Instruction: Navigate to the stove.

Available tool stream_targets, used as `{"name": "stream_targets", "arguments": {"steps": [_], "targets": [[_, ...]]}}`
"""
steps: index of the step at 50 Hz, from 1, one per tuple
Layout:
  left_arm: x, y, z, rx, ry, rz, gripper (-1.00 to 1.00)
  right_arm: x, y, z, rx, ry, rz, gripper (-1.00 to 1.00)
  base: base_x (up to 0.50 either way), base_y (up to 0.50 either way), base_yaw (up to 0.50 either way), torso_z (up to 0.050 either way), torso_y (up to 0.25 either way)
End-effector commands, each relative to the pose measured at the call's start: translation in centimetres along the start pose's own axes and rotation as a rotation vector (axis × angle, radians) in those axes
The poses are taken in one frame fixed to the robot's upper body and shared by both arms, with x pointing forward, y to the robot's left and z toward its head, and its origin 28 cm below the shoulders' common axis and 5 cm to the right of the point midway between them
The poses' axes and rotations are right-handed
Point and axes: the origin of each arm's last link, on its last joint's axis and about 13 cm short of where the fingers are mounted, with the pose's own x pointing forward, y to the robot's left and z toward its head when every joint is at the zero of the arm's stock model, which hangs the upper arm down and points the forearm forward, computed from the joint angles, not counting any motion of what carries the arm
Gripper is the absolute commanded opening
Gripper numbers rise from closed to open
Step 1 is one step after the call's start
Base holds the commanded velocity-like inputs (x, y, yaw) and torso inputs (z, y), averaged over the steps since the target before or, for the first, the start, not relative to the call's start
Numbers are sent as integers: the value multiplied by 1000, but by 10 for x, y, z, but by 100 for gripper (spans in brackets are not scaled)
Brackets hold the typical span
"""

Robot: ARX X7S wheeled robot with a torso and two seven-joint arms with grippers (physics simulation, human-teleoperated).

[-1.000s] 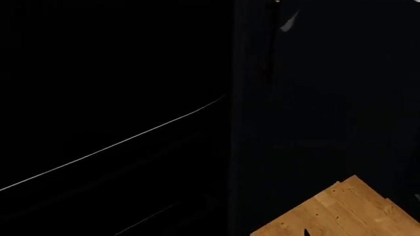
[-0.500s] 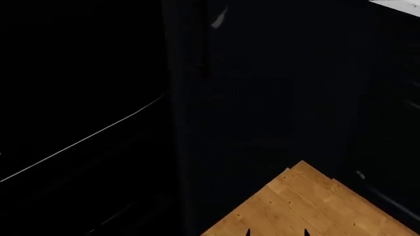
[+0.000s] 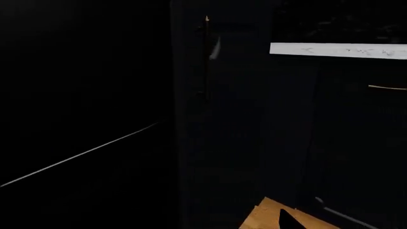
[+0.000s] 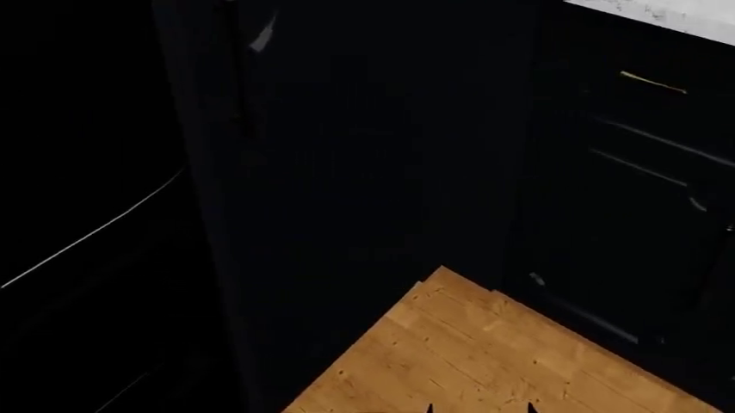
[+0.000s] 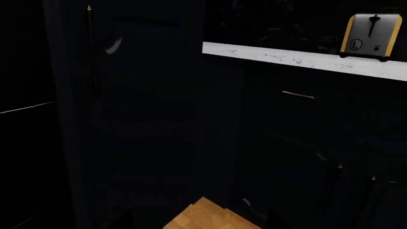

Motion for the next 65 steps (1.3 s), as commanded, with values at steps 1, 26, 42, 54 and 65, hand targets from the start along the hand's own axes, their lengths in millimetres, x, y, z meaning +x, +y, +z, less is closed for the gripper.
{"name": "stream_targets", "arguments": {"steps": [1, 26, 42, 54, 65], "targets": [[0, 0, 0, 0, -1, -2, 100, 0, 0, 0, -1, 2, -1, 100, 0, 0, -500, 0, 0], [0, 0, 0, 0, -1, -3, 100, 0, 0, -1, -2, 7, -4, 100, 0, 0, -500, 0, 0], [1, 0, -1, -3, 3, -3, 100, 1, 0, -1, -1, 13, -3, 100, 0, 0, -500, 0, 0], [0, 0, 0, -3, 2, -3, 100, 0, -1, 0, 10, 14, -6, 100, 0, 0, -500, 0, 0], [0, 0, 0, -2, 1, -4, 100, 0, -2, 1, 16, 16, -12, 100, 0, 0, -500, 0, 0]]}}
